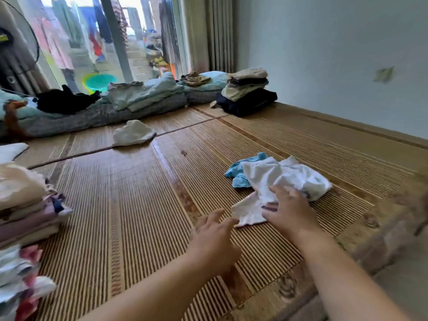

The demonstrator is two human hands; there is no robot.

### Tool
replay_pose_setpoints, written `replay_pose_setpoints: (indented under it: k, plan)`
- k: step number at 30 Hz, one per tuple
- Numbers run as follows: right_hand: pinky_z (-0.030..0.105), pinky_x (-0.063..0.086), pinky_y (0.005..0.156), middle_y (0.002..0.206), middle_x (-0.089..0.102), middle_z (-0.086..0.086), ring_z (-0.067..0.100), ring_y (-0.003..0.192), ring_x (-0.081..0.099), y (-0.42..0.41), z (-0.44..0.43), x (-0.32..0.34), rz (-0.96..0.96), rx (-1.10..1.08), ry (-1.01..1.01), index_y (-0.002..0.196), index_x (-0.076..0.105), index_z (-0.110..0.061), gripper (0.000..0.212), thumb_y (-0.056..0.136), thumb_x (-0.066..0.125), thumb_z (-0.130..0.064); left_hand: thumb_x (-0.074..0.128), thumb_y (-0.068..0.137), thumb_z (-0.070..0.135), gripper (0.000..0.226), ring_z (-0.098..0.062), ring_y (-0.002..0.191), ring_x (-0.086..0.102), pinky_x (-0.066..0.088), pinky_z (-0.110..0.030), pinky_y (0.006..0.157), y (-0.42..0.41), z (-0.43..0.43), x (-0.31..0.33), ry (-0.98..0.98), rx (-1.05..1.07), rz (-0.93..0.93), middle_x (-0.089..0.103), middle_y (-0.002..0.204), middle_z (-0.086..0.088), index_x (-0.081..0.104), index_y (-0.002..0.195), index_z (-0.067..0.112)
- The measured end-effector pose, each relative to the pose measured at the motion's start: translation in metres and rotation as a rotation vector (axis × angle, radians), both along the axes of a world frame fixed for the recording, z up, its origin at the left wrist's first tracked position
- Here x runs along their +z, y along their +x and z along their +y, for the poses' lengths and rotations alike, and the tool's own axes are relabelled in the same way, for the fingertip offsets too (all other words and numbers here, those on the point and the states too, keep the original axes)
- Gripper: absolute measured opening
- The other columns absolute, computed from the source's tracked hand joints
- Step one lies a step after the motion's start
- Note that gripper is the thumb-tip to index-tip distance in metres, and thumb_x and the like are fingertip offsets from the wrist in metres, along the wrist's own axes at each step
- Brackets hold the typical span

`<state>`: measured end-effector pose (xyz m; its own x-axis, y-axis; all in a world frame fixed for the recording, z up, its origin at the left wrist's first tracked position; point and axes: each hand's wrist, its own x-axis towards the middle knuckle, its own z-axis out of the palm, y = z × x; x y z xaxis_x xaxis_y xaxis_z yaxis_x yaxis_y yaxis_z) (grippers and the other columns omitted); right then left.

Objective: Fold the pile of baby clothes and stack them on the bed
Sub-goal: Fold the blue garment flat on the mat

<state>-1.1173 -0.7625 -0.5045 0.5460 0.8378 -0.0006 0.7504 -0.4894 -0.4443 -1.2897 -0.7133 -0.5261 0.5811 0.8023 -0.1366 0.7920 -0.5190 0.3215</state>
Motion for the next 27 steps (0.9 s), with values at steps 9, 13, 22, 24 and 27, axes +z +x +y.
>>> replay_pose_setpoints:
  k: [9, 13, 22, 24, 27]
  plan:
    - [0.047, 0.039, 0.103, 0.146, 0.034, -0.002, 0.027, 0.127, 0.041, 0.04, 0.012, -0.034, 0.079, -0.005, -0.052, 0.14, 0.036, -0.035, 0.051, 0.092, 0.048, -0.025, 0.051, 0.084, 0.065, 0.088, -0.029, 0.146, 0.017, 0.023, -0.05, 0.116, 0.124, 0.065, -0.026, 0.07, -0.083, -0.036, 0.012, 0.161, -0.003, 0.011, 0.152, 0.029]
    - [0.046, 0.039, 0.103, 0.144, 0.037, -0.001, 0.027, 0.128, 0.037, 0.049, 0.015, -0.041, 0.054, 0.024, -0.076, 0.139, 0.036, -0.033, 0.049, 0.092, 0.041, -0.024, 0.037, 0.088, 0.069, 0.085, -0.03, 0.147, 0.008, 0.017, -0.04, 0.119, 0.129, 0.109, -0.016, 0.077, -0.003, 0.102, 0.006, 0.16, -0.012, 0.023, 0.151, 0.013]
    - [0.049, 0.036, 0.105, 0.145, 0.035, 0.003, 0.027, 0.132, 0.033, 0.039, 0.019, -0.032, 0.069, -0.003, -0.095, 0.141, 0.036, -0.033, 0.051, 0.091, 0.046, -0.027, 0.031, 0.096, 0.058, 0.062, -0.018, 0.143, 0.024, 0.02, -0.036, 0.117, 0.086, 0.113, -0.003, 0.002, -0.206, 0.237, 0.027, 0.156, 0.001, 0.034, 0.148, 0.024]
    - [0.049, 0.037, 0.104, 0.144, 0.036, 0.002, 0.026, 0.132, 0.035, 0.032, 0.018, -0.025, 0.043, 0.009, -0.041, 0.141, 0.037, -0.033, 0.052, 0.09, 0.05, -0.031, 0.031, 0.097, 0.056, 0.059, -0.015, 0.144, 0.021, 0.018, -0.034, 0.117, 0.065, 0.09, 0.01, 0.007, -0.236, 0.195, 0.023, 0.157, 0.003, 0.031, 0.149, 0.027]
    - [0.047, 0.037, 0.102, 0.146, 0.036, 0.002, 0.028, 0.132, 0.034, 0.016, 0.018, -0.016, -0.021, 0.056, -0.01, 0.142, 0.034, -0.036, 0.06, 0.087, 0.054, -0.043, 0.032, 0.098, 0.053, 0.057, -0.012, 0.145, 0.012, 0.013, -0.032, 0.117, 0.023, 0.049, 0.034, 0.024, -0.269, 0.16, 0.015, 0.159, 0.009, 0.024, 0.15, 0.032]
